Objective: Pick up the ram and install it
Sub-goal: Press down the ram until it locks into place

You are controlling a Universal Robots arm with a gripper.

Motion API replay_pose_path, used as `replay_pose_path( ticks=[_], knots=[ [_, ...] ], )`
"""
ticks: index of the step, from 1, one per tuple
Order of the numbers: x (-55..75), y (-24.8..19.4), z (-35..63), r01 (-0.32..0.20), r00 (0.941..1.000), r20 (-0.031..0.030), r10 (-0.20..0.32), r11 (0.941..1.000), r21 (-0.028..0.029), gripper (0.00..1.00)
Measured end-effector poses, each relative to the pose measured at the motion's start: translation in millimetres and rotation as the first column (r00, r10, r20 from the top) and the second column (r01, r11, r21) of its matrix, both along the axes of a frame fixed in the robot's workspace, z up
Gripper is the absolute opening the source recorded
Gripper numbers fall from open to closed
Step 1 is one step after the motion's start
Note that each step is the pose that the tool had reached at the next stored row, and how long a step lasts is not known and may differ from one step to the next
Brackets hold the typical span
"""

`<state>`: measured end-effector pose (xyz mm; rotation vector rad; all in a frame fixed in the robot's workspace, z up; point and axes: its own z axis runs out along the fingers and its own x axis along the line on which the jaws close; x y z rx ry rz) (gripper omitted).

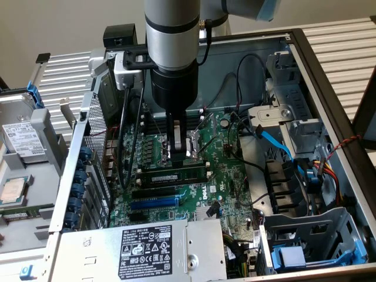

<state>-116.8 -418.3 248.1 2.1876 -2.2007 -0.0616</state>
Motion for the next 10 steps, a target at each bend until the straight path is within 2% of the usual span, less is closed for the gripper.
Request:
replay_pose_path(
  ticks=[7, 8, 9, 10],
  knots=[
    [0.0, 0.0, 0.0, 0.0, 1.0, 0.0, 0.0, 1.0, 0.0, 0.25],
    [0.0, 0.0, 0.0, 0.0, 1.0, 0.0, 0.0, 1.0, 0.0, 0.19],
    [0.0, 0.0, 0.0, 0.0, 1.0, 0.0, 0.0, 1.0, 0.0, 0.19],
    [0.0, 0.0, 0.0, 0.0, 1.0, 0.0, 0.0, 1.0, 0.0, 0.13]
  ],
)
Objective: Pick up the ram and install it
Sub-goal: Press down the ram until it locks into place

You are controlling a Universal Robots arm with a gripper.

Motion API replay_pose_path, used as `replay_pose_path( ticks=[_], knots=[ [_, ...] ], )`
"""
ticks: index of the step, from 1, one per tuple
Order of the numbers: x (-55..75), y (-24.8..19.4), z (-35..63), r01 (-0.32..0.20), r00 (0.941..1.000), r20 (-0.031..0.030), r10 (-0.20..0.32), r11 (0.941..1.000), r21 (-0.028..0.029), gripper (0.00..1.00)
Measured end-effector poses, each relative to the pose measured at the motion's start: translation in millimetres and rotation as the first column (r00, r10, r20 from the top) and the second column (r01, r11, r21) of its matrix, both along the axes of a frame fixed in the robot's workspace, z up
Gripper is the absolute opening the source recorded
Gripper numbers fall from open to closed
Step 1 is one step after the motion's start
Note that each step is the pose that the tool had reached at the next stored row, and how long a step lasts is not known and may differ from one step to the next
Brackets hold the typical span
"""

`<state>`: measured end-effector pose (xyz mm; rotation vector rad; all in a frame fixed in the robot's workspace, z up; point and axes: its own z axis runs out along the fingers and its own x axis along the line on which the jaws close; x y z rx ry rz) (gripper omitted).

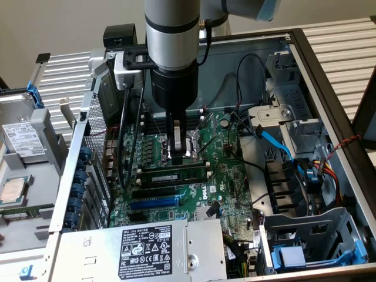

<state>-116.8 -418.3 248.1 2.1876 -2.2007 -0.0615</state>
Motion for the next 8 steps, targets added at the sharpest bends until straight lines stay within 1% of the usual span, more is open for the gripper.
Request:
replay_pose_path(
  ticks=[1, 4, 8],
  knots=[
    [0.0, 0.0, 0.0, 0.0, 1.0, 0.0, 0.0, 1.0, 0.0, 0.11],
    [-0.9, 0.0, 0.1, 0.0, 1.0, -0.0002, 0.0, 1.0, -0.0002, 0.11],
    [-8.4, 0.0, -0.4, 0.0, 1.0, 0.0002, 0.0, 1.0, 0.0001, 0.11]
  ],
)
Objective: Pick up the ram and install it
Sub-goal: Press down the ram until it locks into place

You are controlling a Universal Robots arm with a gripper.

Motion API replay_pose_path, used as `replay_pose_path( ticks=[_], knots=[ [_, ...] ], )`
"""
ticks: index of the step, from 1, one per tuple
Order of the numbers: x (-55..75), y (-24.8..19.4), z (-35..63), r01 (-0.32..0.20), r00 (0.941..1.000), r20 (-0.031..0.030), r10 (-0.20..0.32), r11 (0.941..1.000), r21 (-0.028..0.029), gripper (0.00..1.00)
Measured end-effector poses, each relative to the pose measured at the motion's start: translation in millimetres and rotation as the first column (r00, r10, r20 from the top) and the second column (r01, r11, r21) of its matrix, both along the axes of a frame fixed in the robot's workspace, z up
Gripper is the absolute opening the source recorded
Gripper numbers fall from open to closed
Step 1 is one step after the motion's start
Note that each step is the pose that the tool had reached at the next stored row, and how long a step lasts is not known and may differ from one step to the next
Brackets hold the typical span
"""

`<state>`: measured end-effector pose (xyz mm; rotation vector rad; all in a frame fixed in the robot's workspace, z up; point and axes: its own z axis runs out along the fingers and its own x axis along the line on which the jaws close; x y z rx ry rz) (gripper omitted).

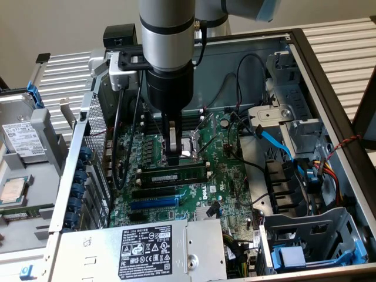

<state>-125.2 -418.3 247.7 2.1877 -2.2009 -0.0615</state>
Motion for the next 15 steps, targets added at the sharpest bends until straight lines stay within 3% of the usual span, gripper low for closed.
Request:
replay_pose_path(
  ticks=[8, 15],
  knots=[
    [-0.1, 0.5, -3.7, -0.001, 1.0, -0.0012, 0.001, 1.0, -0.0014, 0.11],
    [1.0, 0.7, -6.5, -0.004, 1.0, -0.001, 0.004, 1.0, -0.0092, 0.11]
  ],
)
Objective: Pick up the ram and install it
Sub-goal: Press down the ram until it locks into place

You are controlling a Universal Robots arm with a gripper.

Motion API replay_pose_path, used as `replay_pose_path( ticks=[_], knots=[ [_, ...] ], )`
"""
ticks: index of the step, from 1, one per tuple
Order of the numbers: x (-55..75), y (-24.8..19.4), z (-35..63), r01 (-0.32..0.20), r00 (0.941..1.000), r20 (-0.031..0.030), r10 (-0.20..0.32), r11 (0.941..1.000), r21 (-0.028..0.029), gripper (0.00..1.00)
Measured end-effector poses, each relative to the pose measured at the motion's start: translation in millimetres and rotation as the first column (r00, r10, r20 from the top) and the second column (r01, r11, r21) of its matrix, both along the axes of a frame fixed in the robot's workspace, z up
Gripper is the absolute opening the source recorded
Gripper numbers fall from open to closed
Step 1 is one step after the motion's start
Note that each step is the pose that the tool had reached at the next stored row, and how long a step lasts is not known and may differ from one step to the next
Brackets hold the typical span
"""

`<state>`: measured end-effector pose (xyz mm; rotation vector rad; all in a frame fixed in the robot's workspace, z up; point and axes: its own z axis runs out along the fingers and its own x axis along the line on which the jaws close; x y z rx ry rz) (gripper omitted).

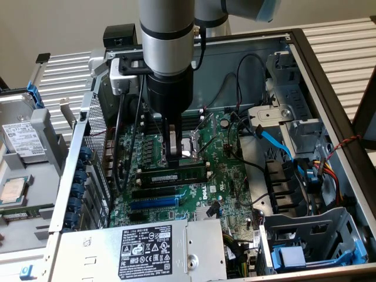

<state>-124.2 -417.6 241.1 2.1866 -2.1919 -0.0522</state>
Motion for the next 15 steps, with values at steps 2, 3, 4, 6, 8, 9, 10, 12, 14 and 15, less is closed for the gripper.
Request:
replay_pose_path(
  ticks=[2, 3, 4, 6, 8, 9, 10, 12, 14, 15],
  knots=[
    [0.5, -0.1, -0.6, -0.002, 1.0, 0.0009, 0.002, 1.0, -0.0008, 0.11],
    [0.5, 0.0, -1.0, -0.003, 1.0, 0.0012, 0.003, 1.0, -0.0008, 0.11],
    [0.6, 0.0, -1.3, -0.004, 1.0, 0.0018, 0.004, 1.0, -0.0009, 0.11],
    [1.0, 0.0, -1.8, -0.006, 1.0, 0.0034, 0.006, 1.0, -0.001, 0.11],
    [1.1, 0.2, -2.3, -0.008, 0.9999, 0.0061, 0.008, 1.0, -0.001, 0.11],
    [1.1, 0.4, -2.7, -0.009, 0.9999, 0.0079, 0.009, 1.0, -0.0009, 0.11],
    [1.1, 0.7, -3.1, -0.01, 0.9999, 0.0097, 0.01, 1.0, -0.0009, 0.11],
    [1.1, 0.9, -3.8, -0.01, 0.9999, 0.0101, 0.01, 0.9999, -0.001, 0.11],
    [1.0, 1.0, -4.4, -0.01, 0.9999, 0.0102, 0.01, 0.9999, -0.0011, 0.11],
    [1.0, 1.0, -4.7, -0.01, 0.9999, 0.0103, 0.01, 0.9999, -0.001, 0.11]
  ],
)
